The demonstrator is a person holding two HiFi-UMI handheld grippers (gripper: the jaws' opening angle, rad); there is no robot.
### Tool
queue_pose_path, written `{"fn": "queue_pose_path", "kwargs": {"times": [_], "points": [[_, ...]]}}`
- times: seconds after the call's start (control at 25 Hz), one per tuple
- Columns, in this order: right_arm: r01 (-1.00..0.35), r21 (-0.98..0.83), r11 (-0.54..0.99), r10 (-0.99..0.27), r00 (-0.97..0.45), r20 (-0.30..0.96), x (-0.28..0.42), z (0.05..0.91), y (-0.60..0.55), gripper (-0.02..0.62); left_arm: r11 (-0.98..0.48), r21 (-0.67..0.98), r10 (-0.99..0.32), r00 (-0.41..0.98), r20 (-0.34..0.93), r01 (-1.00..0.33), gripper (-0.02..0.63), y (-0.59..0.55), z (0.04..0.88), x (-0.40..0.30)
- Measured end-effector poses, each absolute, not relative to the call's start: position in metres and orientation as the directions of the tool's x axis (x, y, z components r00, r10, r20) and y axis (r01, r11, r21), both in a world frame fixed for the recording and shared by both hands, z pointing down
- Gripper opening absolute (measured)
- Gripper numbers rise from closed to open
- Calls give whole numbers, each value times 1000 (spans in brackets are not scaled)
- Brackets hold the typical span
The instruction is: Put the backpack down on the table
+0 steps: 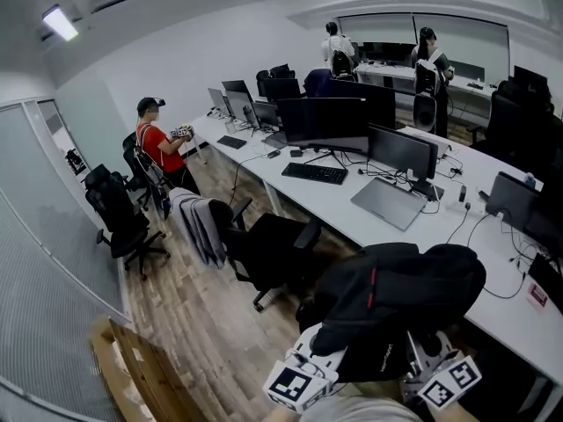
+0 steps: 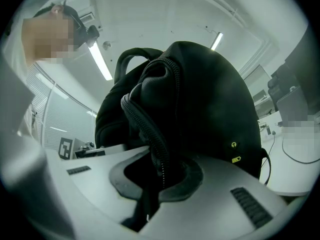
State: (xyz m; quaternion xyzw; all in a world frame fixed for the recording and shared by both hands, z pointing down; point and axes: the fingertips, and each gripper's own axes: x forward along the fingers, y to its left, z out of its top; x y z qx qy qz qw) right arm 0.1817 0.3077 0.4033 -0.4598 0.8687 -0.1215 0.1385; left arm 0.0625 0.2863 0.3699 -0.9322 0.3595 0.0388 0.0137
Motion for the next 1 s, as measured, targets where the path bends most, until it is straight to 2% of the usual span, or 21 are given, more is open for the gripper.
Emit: {"fn": "queue_pose_path", "kwargs": {"times": [0.56,1.0], "points": [[-749,-366,553,-827,-548,-128,184,403,277,28,-726,2,-686,724,-78,-688,29,259,368,67],[-782,-351,514,-852,-512,-108,136,402,204,29,-756,14,-652,752,-94,-654,29,180,371,17]]}}
